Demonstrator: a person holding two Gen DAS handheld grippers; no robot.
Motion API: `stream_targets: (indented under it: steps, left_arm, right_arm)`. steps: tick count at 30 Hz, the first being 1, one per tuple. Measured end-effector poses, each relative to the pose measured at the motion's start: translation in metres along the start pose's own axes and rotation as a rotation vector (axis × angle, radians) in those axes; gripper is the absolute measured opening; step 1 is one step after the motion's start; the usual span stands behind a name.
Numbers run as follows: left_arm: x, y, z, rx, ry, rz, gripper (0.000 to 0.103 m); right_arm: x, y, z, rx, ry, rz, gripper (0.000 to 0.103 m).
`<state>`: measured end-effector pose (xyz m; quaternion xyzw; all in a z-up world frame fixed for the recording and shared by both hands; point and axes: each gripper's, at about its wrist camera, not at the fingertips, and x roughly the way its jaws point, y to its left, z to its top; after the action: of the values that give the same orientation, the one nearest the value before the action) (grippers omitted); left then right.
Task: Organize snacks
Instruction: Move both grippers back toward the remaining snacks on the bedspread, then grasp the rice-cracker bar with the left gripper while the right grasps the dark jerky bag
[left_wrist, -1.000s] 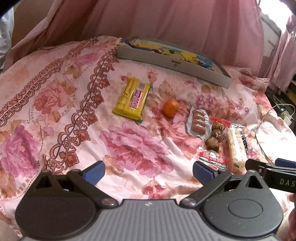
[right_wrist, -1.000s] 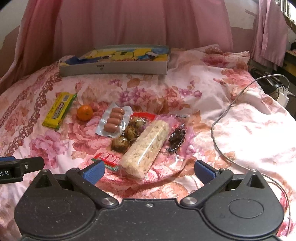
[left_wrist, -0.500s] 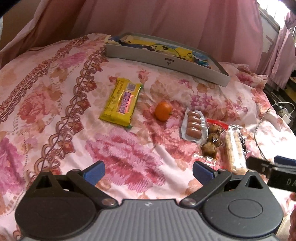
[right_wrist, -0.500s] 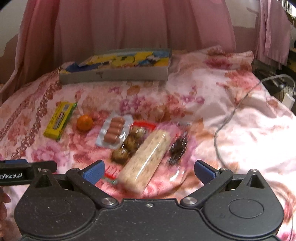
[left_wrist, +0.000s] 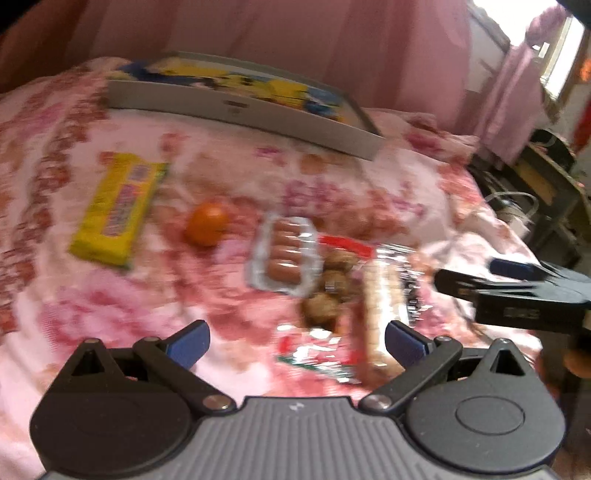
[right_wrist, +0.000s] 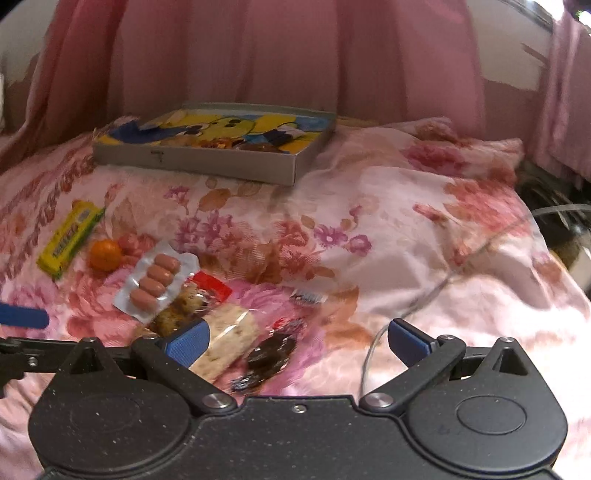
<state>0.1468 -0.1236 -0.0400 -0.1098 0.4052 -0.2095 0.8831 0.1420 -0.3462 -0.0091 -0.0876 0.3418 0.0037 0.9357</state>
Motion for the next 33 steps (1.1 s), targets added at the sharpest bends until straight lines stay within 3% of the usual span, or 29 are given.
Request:
stream_targets:
  steps: [3,7,14,17,22,24,26,33]
  left_arm:
    - [0.011,-0.012,0.002,0.032,0.015,-0.05,0.102]
    - [0.025,-0.026,0.003,0.06,0.051,-0.114,0.102]
    - [0.044,-0.039,0.003,0.034,0.097,-0.182,0.101]
    - [0.05,-0.043,0.003,0.034,0.108,-0.192,0.093]
    - [0.058,-0.046,0.004,0.009,0.115,-0.179,0.075]
    - [0.062,-0.046,0.005,0.007,0.124,-0.147,0.056]
    - [0.067,-0.047,0.006,0.02,0.136,-0.107,0.043]
    - [0.066,-0.043,0.003,0.008,0.144,-0.09,0.037]
  right_arm:
    - [0.012,-0.007,0.001,-0.036,-0.004,0.007,0.102]
    - [0.026,-0.021,0.001,0.03,0.033,0.029,0.102]
    - [0.032,-0.028,-0.002,0.077,0.068,0.052,0.102]
    - [0.036,-0.028,-0.001,0.087,0.079,0.073,0.102]
    - [0.041,-0.029,0.001,0.136,0.095,0.145,0.09]
    - [0.044,-0.029,0.001,0.158,0.111,0.177,0.085]
    - [0.046,-0.028,0.001,0.173,0.125,0.192,0.082]
    - [0.051,-0.029,-0.004,0.201,0.166,0.205,0.07]
